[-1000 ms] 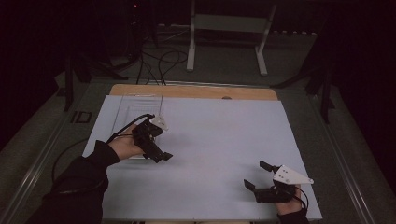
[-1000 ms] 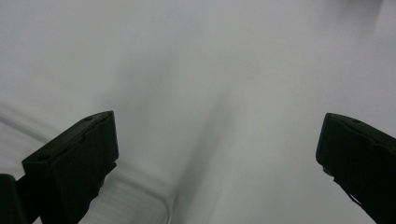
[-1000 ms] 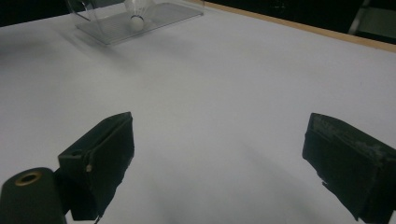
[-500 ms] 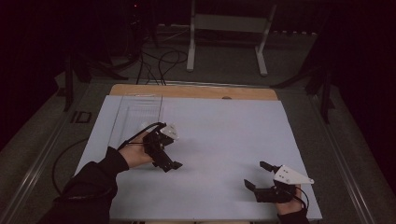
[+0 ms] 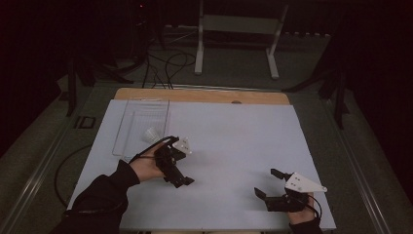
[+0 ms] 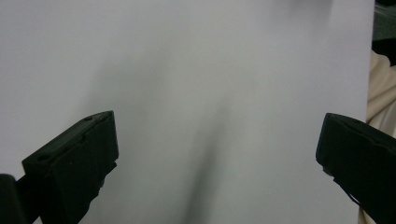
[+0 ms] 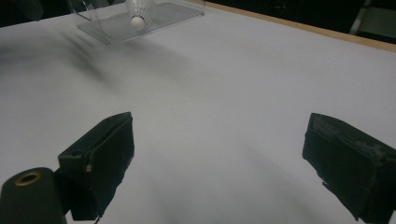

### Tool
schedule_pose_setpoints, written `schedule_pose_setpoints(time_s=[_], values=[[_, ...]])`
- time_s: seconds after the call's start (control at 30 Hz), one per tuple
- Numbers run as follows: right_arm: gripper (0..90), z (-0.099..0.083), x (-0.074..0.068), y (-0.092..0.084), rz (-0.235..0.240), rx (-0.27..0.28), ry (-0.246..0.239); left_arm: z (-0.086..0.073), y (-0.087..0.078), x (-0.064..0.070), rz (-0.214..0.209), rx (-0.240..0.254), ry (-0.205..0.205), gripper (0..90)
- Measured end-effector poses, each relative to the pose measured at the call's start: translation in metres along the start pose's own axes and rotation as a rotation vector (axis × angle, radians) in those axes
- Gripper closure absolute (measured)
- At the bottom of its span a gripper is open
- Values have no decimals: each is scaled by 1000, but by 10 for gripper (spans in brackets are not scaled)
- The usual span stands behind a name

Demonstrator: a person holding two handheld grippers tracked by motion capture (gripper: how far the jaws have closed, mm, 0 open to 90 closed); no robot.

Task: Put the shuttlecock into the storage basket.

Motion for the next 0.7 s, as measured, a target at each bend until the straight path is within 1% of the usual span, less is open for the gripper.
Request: schedule_pose_setpoints(time_s=[0.03,0.1,0.13,0.17,0.23,0.33,0.4,0.47,0.53,0.7], values=[[91,0,0,0,0,0,0,-1,1,1,7,5,2,0],[91,0,0,0,-1,-2,-1,-2,2,2,-8,13,-4,0],[91,0,0,0,0,-1,-1,-3,2,3,-8,21,-9,0],[91,0,0,0,0,0,-1,-4,3,4,-8,19,-5,0],[92,0,0,0,-1,-1,0,-7,4,6,-5,18,-8,0],[91,0,0,0,-1,-2,0,-11,6,8,-25,14,-16,0],[91,0,0,0,-1,-2,0,-13,6,8,-24,25,-20,0],[91,0,0,0,0,-1,-2,-15,6,8,-14,40,-13,0],[91,0,0,0,-1,-1,-1,-18,6,9,-29,47,-26,0],[91,0,-1,0,1,-3,-1,-28,4,12,-32,48,-37,0]])
Point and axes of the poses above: each handheld gripper's, and its own axes: y roughly forward along the jaws, z roughly out of its top, x roughly to its right, the point moved 5 cm from there along y, roughly forward along the jaws, and after that the axes turned 15 degrees about z, right-handed, at the moved point
